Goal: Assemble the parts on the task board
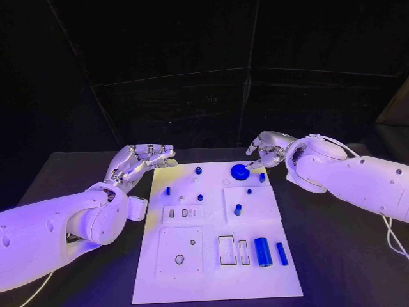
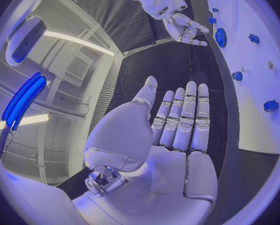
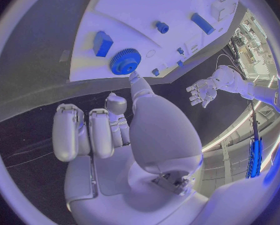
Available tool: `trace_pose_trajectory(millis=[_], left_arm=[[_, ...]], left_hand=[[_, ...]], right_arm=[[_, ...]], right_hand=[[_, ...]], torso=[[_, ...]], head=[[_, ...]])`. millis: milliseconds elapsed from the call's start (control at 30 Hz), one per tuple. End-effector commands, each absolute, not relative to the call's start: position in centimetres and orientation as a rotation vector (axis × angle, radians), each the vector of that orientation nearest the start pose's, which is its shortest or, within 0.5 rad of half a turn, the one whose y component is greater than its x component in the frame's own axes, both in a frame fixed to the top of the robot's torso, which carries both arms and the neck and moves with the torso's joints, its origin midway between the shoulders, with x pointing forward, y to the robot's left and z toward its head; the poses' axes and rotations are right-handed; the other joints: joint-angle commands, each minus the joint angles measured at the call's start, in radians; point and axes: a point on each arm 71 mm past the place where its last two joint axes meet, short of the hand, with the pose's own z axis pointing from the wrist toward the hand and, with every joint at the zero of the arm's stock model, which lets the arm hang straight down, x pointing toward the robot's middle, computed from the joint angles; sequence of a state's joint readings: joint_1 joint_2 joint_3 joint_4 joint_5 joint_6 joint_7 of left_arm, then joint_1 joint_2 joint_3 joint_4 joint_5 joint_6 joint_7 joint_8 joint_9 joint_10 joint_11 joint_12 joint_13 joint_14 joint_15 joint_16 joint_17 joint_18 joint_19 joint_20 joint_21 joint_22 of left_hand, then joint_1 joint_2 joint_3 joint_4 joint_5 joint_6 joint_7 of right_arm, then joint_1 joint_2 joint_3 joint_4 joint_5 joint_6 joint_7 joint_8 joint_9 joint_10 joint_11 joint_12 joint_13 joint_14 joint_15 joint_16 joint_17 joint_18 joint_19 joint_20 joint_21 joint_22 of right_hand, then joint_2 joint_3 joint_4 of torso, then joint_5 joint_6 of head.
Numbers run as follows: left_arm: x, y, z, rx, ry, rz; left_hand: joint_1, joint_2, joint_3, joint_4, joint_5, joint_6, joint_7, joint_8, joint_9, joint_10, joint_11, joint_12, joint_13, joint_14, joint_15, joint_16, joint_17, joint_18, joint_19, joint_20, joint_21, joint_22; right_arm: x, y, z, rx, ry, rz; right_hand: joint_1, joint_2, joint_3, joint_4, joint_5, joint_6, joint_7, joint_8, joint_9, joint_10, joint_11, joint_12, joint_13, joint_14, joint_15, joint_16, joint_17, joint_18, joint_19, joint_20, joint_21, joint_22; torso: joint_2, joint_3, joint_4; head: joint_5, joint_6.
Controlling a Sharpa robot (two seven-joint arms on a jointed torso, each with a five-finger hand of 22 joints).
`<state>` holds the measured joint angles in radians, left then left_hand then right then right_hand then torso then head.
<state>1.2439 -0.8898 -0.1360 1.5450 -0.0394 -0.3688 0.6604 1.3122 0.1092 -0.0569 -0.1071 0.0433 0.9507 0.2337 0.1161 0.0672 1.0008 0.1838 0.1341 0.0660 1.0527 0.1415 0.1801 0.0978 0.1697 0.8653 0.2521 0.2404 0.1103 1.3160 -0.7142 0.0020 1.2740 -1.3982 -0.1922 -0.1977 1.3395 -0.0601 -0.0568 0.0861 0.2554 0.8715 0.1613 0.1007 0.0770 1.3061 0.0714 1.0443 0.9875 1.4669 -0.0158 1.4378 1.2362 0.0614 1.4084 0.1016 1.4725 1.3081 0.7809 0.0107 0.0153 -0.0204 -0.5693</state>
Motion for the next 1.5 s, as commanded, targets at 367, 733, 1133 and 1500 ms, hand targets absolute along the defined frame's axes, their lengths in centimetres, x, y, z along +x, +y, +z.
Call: trace_pose_trajectory(millis=[367, 733, 1133, 1500], left_arm=[[48.2, 23.1, -17.1, -0.911, 1.218, -1.579], [48.2, 23.0, -17.1, -0.912, 1.219, -1.579], [48.2, 22.9, -17.1, -0.912, 1.22, -1.581], [48.2, 23.0, -17.1, -0.913, 1.221, -1.579]], left_hand=[[0.007, 0.001, 0.002, -0.007, 0.004, 0.01, 0.0, -0.006, -0.001, 0.008, -0.003, -0.006, -0.001, 0.006, -0.002, -0.007, -0.002, 0.013, 0.01, 0.0, -0.007, -0.001], [0.007, 0.001, 0.002, -0.007, 0.004, 0.01, 0.0, -0.006, -0.001, 0.008, -0.003, -0.006, -0.001, 0.006, -0.002, -0.007, -0.002, 0.013, 0.01, 0.0, -0.007, -0.001], [0.007, 0.001, 0.002, -0.007, 0.004, 0.01, 0.0, -0.006, -0.001, 0.008, -0.003, -0.006, -0.001, 0.006, -0.002, -0.007, -0.002, 0.013, 0.01, 0.0, -0.007, -0.001], [0.007, 0.001, 0.002, -0.007, 0.004, 0.01, 0.0, -0.006, -0.001, 0.008, -0.003, -0.006, -0.001, 0.006, -0.002, -0.007, -0.002, 0.013, 0.01, 0.0, -0.007, -0.001]], right_arm=[[55.6, -19.3, -14.0, -0.101, 1.724, 0.507], [55.5, -19.0, -14.4, -0.133, 1.745, 0.488], [55.5, -18.9, -14.8, -0.16, 1.766, 0.46], [55.7, -19.0, -15.1, -0.177, 1.785, 0.438]], right_hand=[[0.032, 0.011, -0.028, 0.011, 0.005, -0.01, 0.003, 0.017, 0.002, 0.023, 0.002, 0.098, 0.112, 0.054, 0.014, 0.023, 0.045, -0.013, 0.016, 0.007, 0.011, 0.053], [0.045, 0.021, -0.04, 0.013, 0.006, 0.007, 0.0, 0.032, 0.005, 0.052, 0.0, 0.165, 0.185, 0.056, 0.013, 0.032, 0.062, -0.015, 0.022, 0.007, 0.016, 0.063], [0.063, 0.03, -0.041, 0.006, 0.015, 0.015, -0.002, 0.038, 0.005, 0.054, -0.002, 0.179, 0.202, 0.056, 0.012, 0.035, 0.07, -0.016, 0.024, 0.007, 0.018, 0.068], [0.095, 0.049, -0.03, -0.011, 0.005, 0.025, -0.004, 0.045, 0.005, 0.056, -0.004, 0.19, 0.218, 0.057, 0.01, 0.038, 0.075, -0.016, 0.025, 0.005, 0.019, 0.07]], torso=[[0.001, -0.0022, -0.0007], [0.0, -0.0027, 0.0012], [0.001, -0.0023, 0.0024], [0.0, -0.002, 0.0011]], head=[[-0.006, -0.004], [-0.008, -0.006], [-0.008, -0.009], [-0.007, -0.012]])
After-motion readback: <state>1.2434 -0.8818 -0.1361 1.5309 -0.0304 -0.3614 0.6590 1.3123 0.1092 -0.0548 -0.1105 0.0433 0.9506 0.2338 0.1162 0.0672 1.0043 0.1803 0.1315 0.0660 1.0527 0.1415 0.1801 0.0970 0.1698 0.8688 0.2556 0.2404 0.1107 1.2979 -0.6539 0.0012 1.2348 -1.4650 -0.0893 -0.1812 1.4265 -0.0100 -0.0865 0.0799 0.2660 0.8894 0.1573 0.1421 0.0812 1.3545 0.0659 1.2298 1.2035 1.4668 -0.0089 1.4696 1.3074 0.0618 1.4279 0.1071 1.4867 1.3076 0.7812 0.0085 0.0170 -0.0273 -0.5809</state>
